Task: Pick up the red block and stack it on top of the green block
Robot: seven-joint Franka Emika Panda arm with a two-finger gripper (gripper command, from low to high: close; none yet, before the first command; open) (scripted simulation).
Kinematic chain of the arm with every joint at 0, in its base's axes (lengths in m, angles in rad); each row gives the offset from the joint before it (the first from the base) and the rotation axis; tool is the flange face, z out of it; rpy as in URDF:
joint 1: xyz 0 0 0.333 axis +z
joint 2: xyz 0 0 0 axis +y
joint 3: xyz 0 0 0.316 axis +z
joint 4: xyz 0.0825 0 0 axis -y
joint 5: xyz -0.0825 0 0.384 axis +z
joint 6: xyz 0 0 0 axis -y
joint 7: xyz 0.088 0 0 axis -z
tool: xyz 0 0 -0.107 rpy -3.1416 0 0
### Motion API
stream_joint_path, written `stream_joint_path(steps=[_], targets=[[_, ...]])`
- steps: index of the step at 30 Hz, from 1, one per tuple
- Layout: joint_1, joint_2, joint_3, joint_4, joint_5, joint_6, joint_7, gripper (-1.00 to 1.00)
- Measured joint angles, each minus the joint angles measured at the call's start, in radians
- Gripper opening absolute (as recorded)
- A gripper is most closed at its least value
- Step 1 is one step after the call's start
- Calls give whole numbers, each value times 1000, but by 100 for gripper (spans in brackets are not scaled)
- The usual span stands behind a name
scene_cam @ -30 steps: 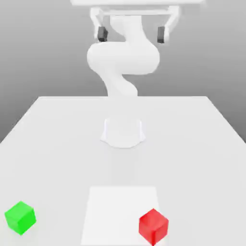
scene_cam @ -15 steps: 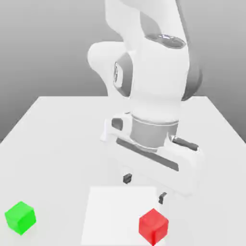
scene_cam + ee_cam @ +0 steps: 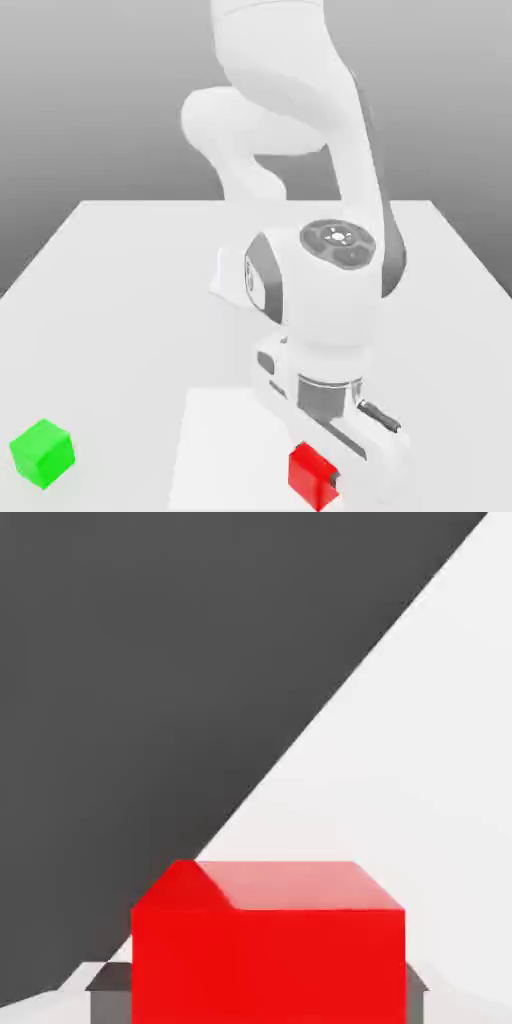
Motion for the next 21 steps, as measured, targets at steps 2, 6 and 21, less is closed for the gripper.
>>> stream_joint_path(steps=[2, 6, 21], targets=[[-16, -61, 26, -11, 49, -47, -36, -100], [-88, -149, 13, -14, 128, -130, -106, -100], [-416, -57, -229, 69, 250, -107, -259, 100]])
